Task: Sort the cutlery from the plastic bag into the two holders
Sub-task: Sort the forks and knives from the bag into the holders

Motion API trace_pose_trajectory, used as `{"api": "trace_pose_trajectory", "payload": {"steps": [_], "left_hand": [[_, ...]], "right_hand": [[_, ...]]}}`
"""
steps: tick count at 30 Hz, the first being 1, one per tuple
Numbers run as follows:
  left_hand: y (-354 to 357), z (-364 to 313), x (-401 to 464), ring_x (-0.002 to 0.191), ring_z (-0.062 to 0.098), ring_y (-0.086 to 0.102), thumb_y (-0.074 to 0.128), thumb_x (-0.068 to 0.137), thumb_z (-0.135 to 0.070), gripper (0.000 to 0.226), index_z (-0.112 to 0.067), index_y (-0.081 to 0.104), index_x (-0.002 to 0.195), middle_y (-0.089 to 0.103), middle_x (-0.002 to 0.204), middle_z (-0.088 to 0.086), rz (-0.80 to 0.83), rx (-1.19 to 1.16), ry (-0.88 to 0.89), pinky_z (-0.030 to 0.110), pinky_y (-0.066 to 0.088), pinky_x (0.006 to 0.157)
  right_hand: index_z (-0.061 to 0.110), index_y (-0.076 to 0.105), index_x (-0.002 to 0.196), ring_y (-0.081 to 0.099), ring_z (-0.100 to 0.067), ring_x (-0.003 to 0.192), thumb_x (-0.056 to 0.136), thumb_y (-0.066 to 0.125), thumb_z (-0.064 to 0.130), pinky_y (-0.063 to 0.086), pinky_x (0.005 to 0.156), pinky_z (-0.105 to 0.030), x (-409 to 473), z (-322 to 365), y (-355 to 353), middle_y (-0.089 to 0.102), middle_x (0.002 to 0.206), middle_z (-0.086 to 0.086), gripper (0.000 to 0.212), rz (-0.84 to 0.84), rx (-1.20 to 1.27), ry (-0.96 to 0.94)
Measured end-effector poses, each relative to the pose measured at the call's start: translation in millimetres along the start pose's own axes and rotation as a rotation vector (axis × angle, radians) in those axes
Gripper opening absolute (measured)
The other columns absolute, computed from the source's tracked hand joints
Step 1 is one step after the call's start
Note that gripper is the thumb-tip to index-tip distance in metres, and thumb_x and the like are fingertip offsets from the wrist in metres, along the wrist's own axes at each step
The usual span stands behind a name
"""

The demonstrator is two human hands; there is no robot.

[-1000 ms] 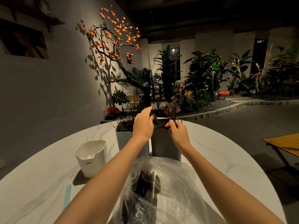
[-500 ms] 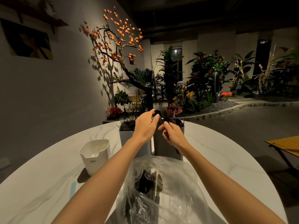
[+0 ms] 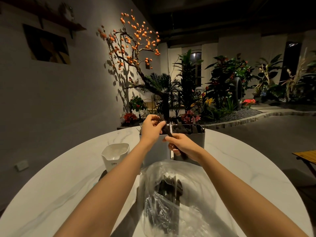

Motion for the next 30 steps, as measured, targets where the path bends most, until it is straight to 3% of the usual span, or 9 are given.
{"api": "trace_pose_trajectory", "payload": {"steps": [4, 9, 12, 15, 18, 21, 28, 30], "left_hand": [[-22, 2, 3, 0.056, 0.012, 0.056, 0.064, 0.091, -0.013, 0.015, -0.012, 0.055, 0.103, 0.064, 0.084, 0.006, -0.165, -0.085, -0.046, 0.024, 0.049, 0.055], [-25, 2, -3, 0.058, 0.008, 0.062, 0.056, 0.096, -0.015, 0.012, -0.005, 0.058, 0.104, 0.067, 0.091, 0.009, 0.000, -0.154, -0.141, 0.017, 0.051, 0.052], [-28, 0, -3, 0.054, 0.006, 0.064, 0.054, 0.098, -0.014, 0.013, -0.003, 0.058, 0.104, 0.067, 0.090, 0.009, -0.059, -0.197, -0.130, 0.016, 0.051, 0.052], [-33, -4, 0, 0.059, 0.010, 0.065, 0.051, 0.099, -0.014, 0.009, -0.007, 0.056, 0.100, 0.066, 0.087, 0.007, -0.160, -0.205, -0.080, 0.018, 0.055, 0.058], [-38, -10, 3, 0.061, 0.014, 0.064, 0.048, 0.100, -0.017, 0.013, -0.014, 0.054, 0.089, 0.064, 0.077, 0.003, -0.259, -0.176, -0.016, 0.028, 0.057, 0.069], [-42, -19, 3, 0.062, 0.011, 0.062, 0.046, 0.101, -0.019, 0.013, -0.017, 0.051, 0.088, 0.063, 0.075, -0.001, -0.353, -0.164, 0.041, 0.025, 0.055, 0.069], [-43, -10, 12, 0.068, 0.015, 0.061, 0.046, 0.101, -0.020, 0.016, -0.008, 0.054, 0.107, 0.059, 0.068, -0.001, -0.309, 0.036, 0.056, 0.038, 0.055, 0.082], [-42, -5, 14, 0.070, 0.017, 0.060, 0.045, 0.101, -0.019, 0.011, -0.010, 0.052, 0.103, 0.059, 0.072, 0.002, -0.267, 0.081, 0.032, 0.038, 0.054, 0.079]], "right_hand": [[0.006, 0.065, 0.103, 0.042, -0.001, 0.044, 0.102, 0.042, 0.037, 0.032, 0.047, -0.015, 1, -2, 3, 0.050, 0.063, 0.000, 0.039, -0.072, -0.056, 0.013], [0.007, 0.064, 0.101, 0.035, -0.003, 0.044, 0.105, 0.034, 0.031, 0.028, 0.043, -0.015, 6, 2, 14, 0.043, 0.063, 0.000, 0.038, -0.065, -0.042, -0.007], [0.009, 0.063, 0.101, 0.046, -0.005, 0.055, 0.106, 0.032, 0.027, 0.035, 0.051, -0.018, 8, 6, 19, 0.055, 0.069, -0.001, 0.037, -0.081, -0.027, -0.013], [0.009, 0.064, 0.100, 0.057, -0.011, 0.069, 0.104, 0.035, 0.026, 0.043, 0.063, -0.024, 15, 8, 18, 0.065, 0.087, -0.007, 0.033, -0.222, -0.006, 0.002], [0.011, 0.063, 0.101, 0.061, -0.013, 0.071, 0.102, 0.038, 0.017, 0.047, 0.063, -0.026, 24, 9, 15, 0.066, 0.094, -0.010, 0.026, -0.372, -0.006, -0.002], [0.010, 0.062, 0.111, 0.063, -0.016, 0.071, 0.100, 0.036, 0.011, 0.049, 0.059, -0.024, 28, 12, 11, 0.065, 0.098, -0.012, 0.028, -0.465, 0.026, -0.008], [0.008, 0.060, 0.111, 0.060, -0.015, 0.065, 0.100, 0.036, 0.009, 0.043, 0.051, -0.018, 31, 10, 12, 0.066, 0.097, -0.014, 0.027, -0.453, 0.007, 0.003], [0.009, 0.060, 0.111, 0.061, -0.015, 0.066, 0.100, 0.036, 0.010, 0.045, 0.054, -0.021, 33, 8, 12, 0.067, 0.096, -0.013, 0.026, -0.428, -0.011, 0.030]]}}
Point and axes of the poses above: each hand's wrist, its own x-axis towards the middle knuckle, its own y-axis out of the palm, z = x × y, the point moved 2 cm from there along x, towards the middle knuckle
